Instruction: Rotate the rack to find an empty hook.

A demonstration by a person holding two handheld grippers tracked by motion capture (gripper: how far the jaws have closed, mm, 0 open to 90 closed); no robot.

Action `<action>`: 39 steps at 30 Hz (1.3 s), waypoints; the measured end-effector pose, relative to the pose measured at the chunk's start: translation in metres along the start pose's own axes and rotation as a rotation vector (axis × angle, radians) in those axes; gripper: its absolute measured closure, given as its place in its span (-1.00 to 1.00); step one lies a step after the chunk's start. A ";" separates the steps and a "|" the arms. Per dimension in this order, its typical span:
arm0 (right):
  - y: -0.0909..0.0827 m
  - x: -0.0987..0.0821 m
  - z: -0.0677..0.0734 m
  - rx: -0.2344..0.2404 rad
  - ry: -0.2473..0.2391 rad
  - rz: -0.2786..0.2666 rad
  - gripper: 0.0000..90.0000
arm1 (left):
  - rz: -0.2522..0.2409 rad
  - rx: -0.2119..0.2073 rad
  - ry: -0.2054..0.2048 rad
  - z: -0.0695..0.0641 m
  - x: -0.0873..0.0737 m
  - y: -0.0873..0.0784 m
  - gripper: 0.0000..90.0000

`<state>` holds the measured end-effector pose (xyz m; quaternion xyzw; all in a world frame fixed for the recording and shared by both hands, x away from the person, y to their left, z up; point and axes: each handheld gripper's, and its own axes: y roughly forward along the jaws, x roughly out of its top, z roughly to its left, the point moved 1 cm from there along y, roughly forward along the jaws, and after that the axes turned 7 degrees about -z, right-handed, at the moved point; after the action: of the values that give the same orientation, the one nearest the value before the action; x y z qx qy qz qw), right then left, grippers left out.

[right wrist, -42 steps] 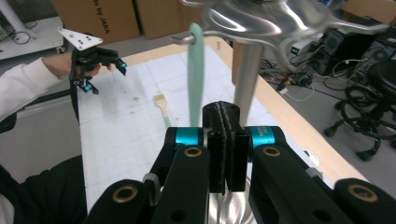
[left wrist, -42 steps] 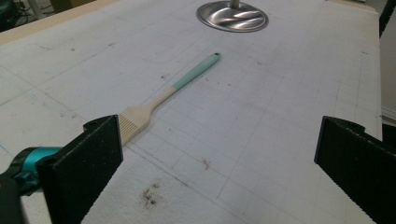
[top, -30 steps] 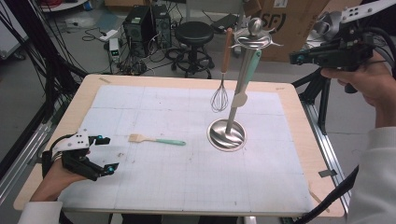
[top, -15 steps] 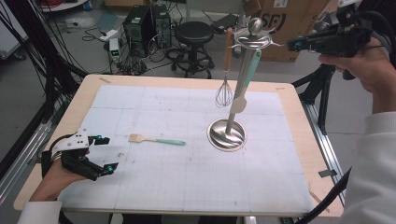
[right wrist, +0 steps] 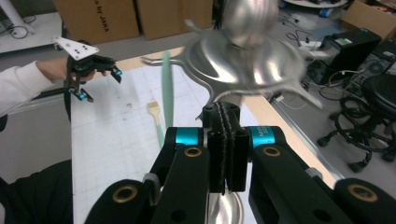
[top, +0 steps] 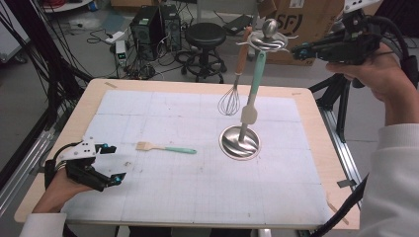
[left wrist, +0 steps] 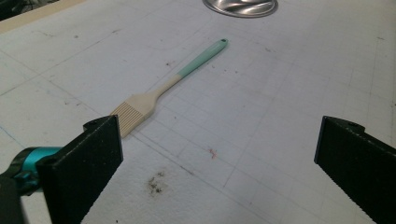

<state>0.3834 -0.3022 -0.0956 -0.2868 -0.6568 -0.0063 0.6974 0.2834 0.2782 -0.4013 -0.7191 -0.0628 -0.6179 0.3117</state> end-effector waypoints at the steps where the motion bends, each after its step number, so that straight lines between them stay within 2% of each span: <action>1: 0.002 0.001 0.002 0.005 0.001 0.000 0.99 | -0.002 0.000 -0.002 0.000 0.000 0.000 -0.96; 5: 0.009 0.004 0.009 0.019 -0.015 -0.001 0.99 | -0.008 -0.002 0.000 0.000 0.000 -0.002 -0.96; 14: 0.025 0.008 0.020 0.029 -0.016 -0.007 0.99 | -0.013 -0.009 -0.002 0.000 0.001 -0.002 -0.96; 25: 0.026 0.008 0.026 0.024 -0.008 -0.006 0.97 | -0.020 -0.010 -0.001 0.000 0.001 -0.002 -0.96; 30: 0.021 0.001 0.030 0.007 -0.010 -0.004 0.72 | -0.020 -0.008 -0.002 -0.001 0.001 -0.003 -0.96; 34: 0.014 -0.009 0.035 0.007 -0.011 -0.009 0.50 | -0.018 -0.011 0.002 -0.001 0.001 -0.002 -0.96; 37: 0.009 -0.019 0.040 -0.011 -0.012 -0.004 0.34 | -0.019 -0.007 0.000 -0.001 0.001 -0.003 -0.96; 39: 0.006 -0.026 0.044 -0.026 -0.002 -0.003 0.03 | -0.024 -0.009 0.000 -0.001 0.001 -0.003 -0.96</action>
<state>0.3419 -0.2889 -0.1225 -0.2950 -0.6576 -0.0157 0.6930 0.2815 0.2801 -0.3988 -0.7198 -0.0684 -0.6218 0.3010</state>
